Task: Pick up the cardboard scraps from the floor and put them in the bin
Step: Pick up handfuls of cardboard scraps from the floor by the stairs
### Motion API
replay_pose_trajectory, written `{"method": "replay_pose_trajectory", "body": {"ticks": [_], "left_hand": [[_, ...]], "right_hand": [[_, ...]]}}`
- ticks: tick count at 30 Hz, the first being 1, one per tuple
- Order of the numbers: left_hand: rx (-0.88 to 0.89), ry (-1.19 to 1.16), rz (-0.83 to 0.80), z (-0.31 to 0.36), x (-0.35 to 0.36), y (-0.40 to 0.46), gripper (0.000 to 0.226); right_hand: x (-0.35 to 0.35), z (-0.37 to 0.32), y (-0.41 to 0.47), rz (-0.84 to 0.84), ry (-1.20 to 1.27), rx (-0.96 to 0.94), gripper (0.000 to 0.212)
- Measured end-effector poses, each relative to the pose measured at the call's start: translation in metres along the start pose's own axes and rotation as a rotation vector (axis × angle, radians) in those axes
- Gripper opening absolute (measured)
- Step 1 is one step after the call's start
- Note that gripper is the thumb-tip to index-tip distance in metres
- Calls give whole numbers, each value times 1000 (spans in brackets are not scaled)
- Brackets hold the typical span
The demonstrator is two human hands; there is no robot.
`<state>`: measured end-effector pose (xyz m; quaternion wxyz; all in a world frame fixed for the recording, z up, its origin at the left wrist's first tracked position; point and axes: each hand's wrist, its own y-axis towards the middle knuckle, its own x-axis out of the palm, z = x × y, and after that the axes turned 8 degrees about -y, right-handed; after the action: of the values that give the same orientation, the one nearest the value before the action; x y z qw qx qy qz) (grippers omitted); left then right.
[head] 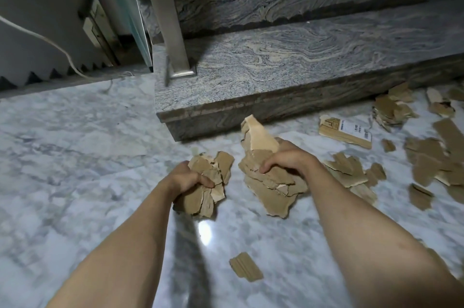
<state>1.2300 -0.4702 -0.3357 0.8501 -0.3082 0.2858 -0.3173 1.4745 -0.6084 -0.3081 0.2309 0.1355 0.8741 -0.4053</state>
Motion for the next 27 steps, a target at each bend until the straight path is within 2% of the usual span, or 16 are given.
{"method": "replay_pose_trajectory", "body": {"ticks": [2, 4, 6, 8, 12, 15, 18, 21, 23, 25, 27], "left_hand": [[70, 41, 48, 5, 0, 9, 104], [110, 168, 38, 10, 3, 21, 122], [109, 259, 35, 15, 5, 31, 115], [100, 322, 45, 22, 4, 34, 98], [139, 380, 49, 27, 4, 36, 72], [138, 329, 36, 26, 6, 35, 56], [86, 250, 35, 22, 5, 21, 62], [39, 198, 16, 7, 3, -11, 52], [4, 155, 1, -8, 4, -35, 42], [-22, 126, -13, -26, 9, -54, 33], [-12, 122, 2, -44, 14, -66, 23]], "right_hand": [[7, -13, 15, -71, -193, -20, 121], [18, -24, 27, -97, -318, -28, 122], [26, -30, 37, -88, -384, 0, 113], [30, -31, 42, -56, -423, 38, 101], [35, -30, 39, 17, -472, 51, 68], [37, -21, 35, 52, -325, 44, 59], [31, -11, 8, 64, -63, 38, 52], [35, 0, -45, -50, -5, 19, 43], [50, 8, -78, -160, -23, 17, 53], [73, 15, -102, -245, -105, 27, 89], [103, 23, -120, -324, -214, 18, 107]]}}
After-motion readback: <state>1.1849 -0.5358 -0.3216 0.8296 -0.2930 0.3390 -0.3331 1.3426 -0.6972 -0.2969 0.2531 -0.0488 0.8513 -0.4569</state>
